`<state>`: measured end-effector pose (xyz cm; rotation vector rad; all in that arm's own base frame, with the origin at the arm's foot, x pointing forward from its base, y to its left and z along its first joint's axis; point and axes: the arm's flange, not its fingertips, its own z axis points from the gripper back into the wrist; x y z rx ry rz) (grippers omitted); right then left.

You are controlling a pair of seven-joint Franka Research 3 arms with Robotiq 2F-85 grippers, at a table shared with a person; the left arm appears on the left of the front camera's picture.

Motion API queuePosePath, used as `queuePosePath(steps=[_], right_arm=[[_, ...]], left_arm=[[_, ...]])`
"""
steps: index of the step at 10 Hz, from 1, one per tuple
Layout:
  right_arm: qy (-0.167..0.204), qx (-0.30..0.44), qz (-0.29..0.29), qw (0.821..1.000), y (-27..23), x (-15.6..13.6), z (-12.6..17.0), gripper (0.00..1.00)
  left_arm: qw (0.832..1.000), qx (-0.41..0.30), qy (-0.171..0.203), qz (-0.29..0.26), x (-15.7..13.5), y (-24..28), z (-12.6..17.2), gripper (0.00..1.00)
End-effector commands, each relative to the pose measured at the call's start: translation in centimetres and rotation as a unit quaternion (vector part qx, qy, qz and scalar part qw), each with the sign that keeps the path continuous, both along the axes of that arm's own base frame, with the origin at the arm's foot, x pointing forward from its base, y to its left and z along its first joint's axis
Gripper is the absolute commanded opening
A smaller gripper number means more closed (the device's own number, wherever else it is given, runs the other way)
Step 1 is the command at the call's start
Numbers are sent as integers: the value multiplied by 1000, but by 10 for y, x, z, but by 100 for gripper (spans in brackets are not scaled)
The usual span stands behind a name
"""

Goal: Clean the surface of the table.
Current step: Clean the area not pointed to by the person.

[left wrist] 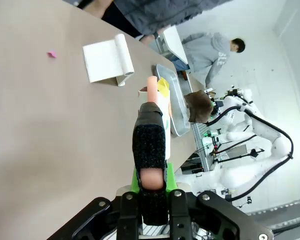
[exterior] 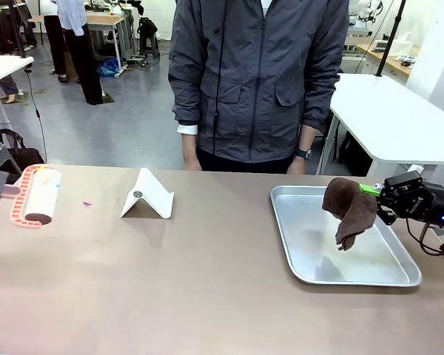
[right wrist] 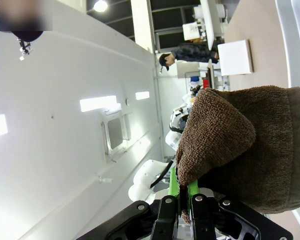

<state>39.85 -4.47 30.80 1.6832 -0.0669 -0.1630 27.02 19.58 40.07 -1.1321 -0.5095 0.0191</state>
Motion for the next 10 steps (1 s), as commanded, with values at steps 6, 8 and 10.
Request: queuePosePath(steps=[6, 8, 10], right_arm=[[-5, 3, -2, 1000, 2, 2, 4, 7], [-5, 3, -2, 1000, 2, 2, 4, 7], [-5, 3, -2, 1000, 2, 2, 4, 7]], left_arm=[[997, -47, 34, 44, -27, 33, -42, 20], [997, -47, 34, 44, -27, 33, -42, 20], [997, -48, 39, 47, -24, 35, -47, 20]])
